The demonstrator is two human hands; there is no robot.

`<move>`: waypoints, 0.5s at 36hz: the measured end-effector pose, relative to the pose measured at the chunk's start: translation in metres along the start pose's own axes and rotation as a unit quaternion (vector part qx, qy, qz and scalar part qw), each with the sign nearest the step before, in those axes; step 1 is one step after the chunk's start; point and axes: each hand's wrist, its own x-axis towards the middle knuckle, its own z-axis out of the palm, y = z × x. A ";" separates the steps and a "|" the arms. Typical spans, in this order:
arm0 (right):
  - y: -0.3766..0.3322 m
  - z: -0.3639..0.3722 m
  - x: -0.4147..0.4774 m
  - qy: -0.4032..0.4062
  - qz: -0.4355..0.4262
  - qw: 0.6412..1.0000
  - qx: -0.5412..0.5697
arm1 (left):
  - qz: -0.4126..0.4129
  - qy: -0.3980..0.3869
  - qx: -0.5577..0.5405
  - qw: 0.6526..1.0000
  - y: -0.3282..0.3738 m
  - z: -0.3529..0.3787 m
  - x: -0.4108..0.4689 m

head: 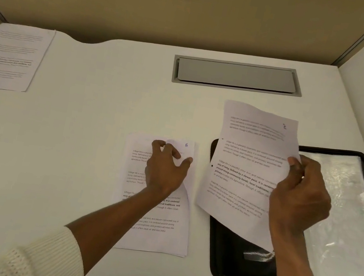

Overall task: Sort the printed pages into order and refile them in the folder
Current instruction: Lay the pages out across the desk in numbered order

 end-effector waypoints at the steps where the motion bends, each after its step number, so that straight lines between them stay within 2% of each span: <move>1: -0.001 -0.003 0.002 0.002 0.005 1.000 0.004 | 0.000 0.000 -0.003 1.000 0.001 -0.002 -0.001; 5: -0.007 -0.013 0.009 0.001 0.028 0.999 0.038 | 0.003 0.013 -0.038 0.999 0.001 -0.007 -0.007; 11: -0.026 -0.008 -0.001 -0.052 0.045 0.991 0.111 | 0.050 0.049 -0.161 0.984 -0.002 -0.019 -0.012; 18: -0.061 0.019 -0.029 -0.107 0.116 0.970 0.183 | -0.017 -0.002 -0.224 0.974 -0.006 -0.067 -0.014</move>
